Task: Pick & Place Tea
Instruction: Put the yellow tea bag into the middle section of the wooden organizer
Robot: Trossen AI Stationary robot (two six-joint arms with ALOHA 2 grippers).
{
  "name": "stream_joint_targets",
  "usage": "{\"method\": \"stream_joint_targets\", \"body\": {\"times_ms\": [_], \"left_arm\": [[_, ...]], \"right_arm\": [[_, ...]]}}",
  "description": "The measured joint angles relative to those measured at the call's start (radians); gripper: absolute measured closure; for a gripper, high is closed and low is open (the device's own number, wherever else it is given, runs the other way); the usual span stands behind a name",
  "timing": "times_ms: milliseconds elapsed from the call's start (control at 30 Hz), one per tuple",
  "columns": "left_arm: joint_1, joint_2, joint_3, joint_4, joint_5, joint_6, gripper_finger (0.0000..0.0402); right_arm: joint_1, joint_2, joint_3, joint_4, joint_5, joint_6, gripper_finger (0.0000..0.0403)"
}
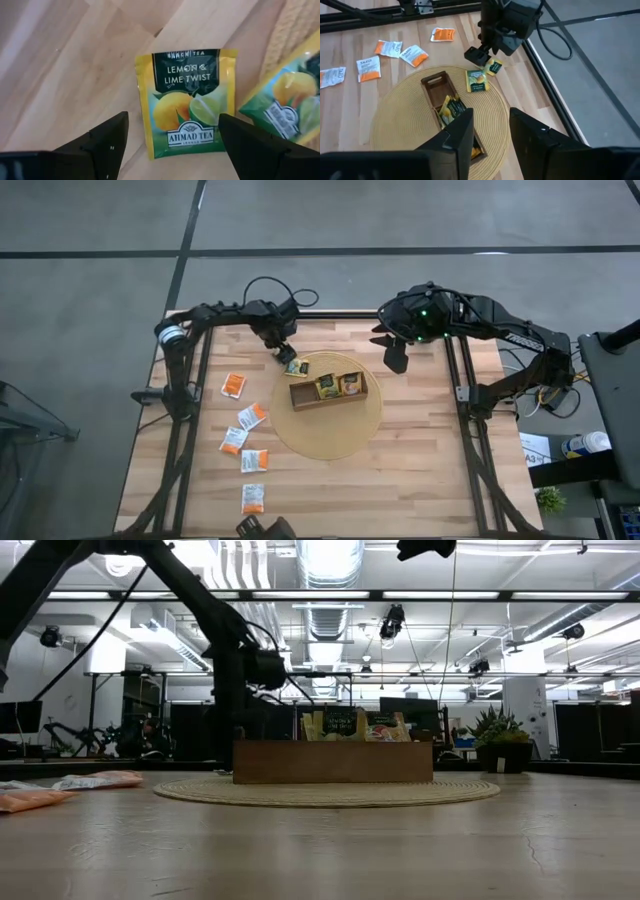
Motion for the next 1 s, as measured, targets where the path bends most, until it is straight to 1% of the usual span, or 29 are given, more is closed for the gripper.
{"method": "stream_joint_targets", "body": {"times_ms": [233, 333, 433, 633, 667, 700, 867, 1000], "left_arm": [[-0.001, 0.048, 0.005, 0.005, -0.008, -0.018, 0.0103], [-0.003, 0.063, 0.005, 0.002, -0.012, -0.018, 0.013], [-0.002, 0.066, 0.004, 0.0, -0.024, -0.018, 0.019], [-0.002, 0.056, 0.002, 0.0, -0.036, -0.018, 0.0358], [-0.002, 0.055, 0.002, 0.0, -0.035, -0.018, 0.0378], [-0.002, 0.054, 0.002, 0.0, -0.035, -0.018, 0.0386], [-0.002, 0.043, 0.034, -0.041, -0.035, -0.024, 0.0387], [-0.008, -0.013, 0.099, -0.09, -0.024, -0.035, 0.0387]], "right_arm": [[0.001, 0.0, 0.0, 0.0, 0.0, -0.003, 0.0284], [0.001, 0.0, 0.0, 0.0, 0.0, -0.003, 0.0286], [0.001, 0.0, 0.0, 0.0, 0.0, -0.003, 0.029], [0.001, 0.0, 0.0, 0.003, 0.0, -0.006, 0.0301], [0.001, 0.0, 0.0, 0.004, -0.001, -0.008, 0.0303], [0.001, 0.0, 0.0, 0.004, -0.001, -0.008, 0.0305], [0.001, 0.0, 0.0, 0.024, -0.003, -0.005, 0.0316], [0.001, 0.0, 0.0, 0.076, -0.004, 0.001, 0.0323]]}}
